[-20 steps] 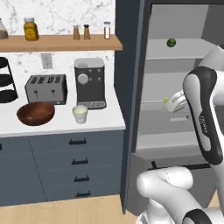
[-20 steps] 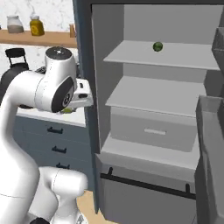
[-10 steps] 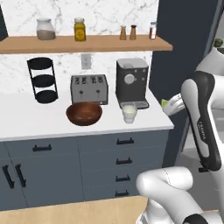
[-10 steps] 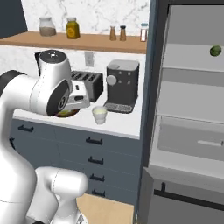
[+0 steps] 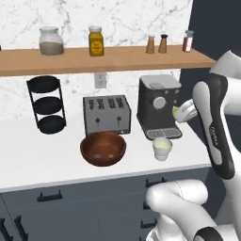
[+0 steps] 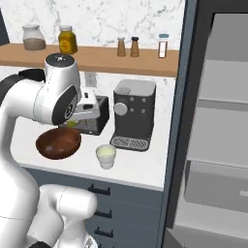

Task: Grab a lemon wedge from the fridge and one ice cube from the ice bowl, and put them in the glass of lemonade.

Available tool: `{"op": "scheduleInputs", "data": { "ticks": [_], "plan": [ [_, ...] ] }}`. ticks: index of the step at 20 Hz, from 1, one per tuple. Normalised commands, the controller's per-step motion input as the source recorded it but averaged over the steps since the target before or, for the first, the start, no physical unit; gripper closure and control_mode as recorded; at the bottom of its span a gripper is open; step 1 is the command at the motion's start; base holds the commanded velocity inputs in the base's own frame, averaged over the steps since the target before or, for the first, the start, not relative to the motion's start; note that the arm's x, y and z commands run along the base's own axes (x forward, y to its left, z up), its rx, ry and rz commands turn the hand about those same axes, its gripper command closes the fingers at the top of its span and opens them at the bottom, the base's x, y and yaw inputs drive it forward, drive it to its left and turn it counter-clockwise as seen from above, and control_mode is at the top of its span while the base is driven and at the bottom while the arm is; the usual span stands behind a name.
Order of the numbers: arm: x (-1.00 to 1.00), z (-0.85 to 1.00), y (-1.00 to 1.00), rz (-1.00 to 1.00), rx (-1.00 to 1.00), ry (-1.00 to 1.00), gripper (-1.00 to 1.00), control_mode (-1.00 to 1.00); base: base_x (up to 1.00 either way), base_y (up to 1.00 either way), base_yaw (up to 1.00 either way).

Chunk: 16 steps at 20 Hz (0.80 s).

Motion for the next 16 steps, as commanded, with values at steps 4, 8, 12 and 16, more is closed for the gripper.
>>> {"op": "scheduleInputs", "data": {
  "ticks": [4, 8, 12, 16],
  "plan": [
    [0.00, 0.00, 0.00, 0.00, 0.00, 0.00, 1.00, 1.00, 0.12, 0.58, -0.11],
    [0.00, 0.00, 0.00, 0.00, 0.00, 0.00, 1.00, 1.00, 0.07, 0.77, -0.11],
    [0.00, 0.00, 0.00, 0.00, 0.00, 0.00, 1.00, 1.00, 0.61, 0.14, -0.03],
    [0.00, 0.00, 0.00, 0.00, 0.00, 0.00, 1.00, 1.00, 0.19, -0.28, -0.02]
  ]
}}
